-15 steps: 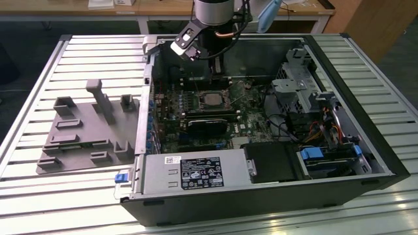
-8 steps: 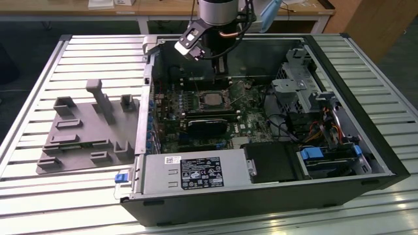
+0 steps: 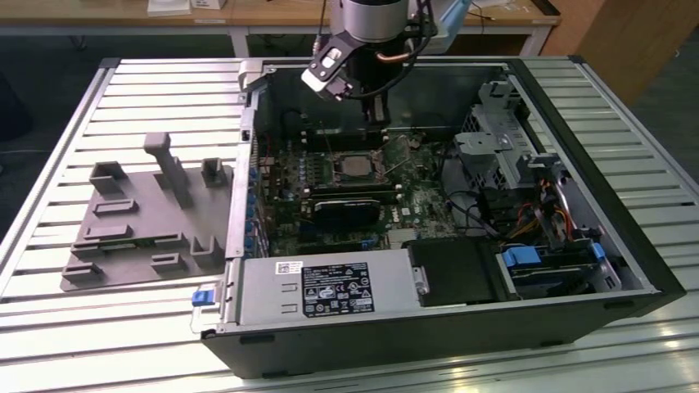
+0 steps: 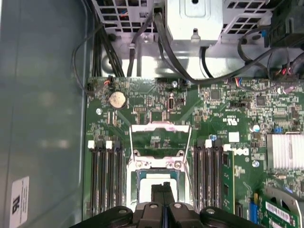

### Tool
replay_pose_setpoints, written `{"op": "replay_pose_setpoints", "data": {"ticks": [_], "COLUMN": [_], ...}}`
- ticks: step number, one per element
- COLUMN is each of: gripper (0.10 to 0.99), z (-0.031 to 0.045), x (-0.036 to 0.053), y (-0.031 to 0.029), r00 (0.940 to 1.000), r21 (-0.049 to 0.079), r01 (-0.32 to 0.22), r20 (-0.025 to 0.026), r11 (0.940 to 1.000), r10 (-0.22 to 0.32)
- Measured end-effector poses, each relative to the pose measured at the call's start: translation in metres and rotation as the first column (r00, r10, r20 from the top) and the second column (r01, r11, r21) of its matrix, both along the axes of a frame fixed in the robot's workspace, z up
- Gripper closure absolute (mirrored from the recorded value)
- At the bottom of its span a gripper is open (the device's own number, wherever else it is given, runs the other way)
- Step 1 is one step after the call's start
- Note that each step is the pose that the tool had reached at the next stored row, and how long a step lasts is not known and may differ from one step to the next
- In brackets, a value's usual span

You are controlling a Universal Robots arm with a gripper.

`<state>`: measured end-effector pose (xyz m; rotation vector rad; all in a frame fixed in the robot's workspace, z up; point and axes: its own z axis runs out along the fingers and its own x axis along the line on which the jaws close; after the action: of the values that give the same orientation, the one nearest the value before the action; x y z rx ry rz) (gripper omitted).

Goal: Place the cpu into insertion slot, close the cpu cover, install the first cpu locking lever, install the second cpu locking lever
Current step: 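Close the cpu cover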

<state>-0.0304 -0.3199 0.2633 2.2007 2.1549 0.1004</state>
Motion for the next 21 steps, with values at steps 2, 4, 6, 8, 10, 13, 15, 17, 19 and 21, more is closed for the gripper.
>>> {"op": "replay_pose_setpoints", "data": {"ticks": [2, 4, 6, 8, 10, 13, 15, 17, 19, 21], "gripper": [0.984, 0.984, 0.984, 0.984, 0.984, 0.984, 0.984, 0.984, 0.984, 0.984], "z": [0.0, 0.0, 0.0, 0.0, 0.0, 0.0, 0.0, 0.0, 0.0, 0.0], "x": [0.0029, 0.0052, 0.0075, 0.01, 0.0131, 0.0189, 0.0227, 0.0272, 0.0309, 0.0341], "y": [0.0001, 0.0002, 0.0005, 0.0008, 0.0011, 0.0015, 0.0018, 0.0021, 0.0025, 0.0029], "r00": [1.0, 1.0, 1.0, 1.0, 1.0, 1.0, 1.0, 1.0, 1.0, 1.0], "r21": [0.0, 0.0, 0.0, 0.0, 0.0, 0.0, 0.0, 0.0, 0.0, 0.0], "r01": [0.0, 0.0, 0.001, 0.001, 0.002, 0.003, 0.003, 0.004, 0.004, 0.005], "r20": [0.0, 0.0, 0.0, 0.0, 0.0, 0.0, -0.0001, 0.0, 0.0, 0.0], "r11": [1.0, 1.0, 1.0, 1.0, 1.0, 1.0, 1.0, 1.0, 1.0, 1.0], "r10": [0.0, 0.0, -0.001, -0.001, -0.002, -0.003, -0.003, -0.004, -0.004, -0.005]}}
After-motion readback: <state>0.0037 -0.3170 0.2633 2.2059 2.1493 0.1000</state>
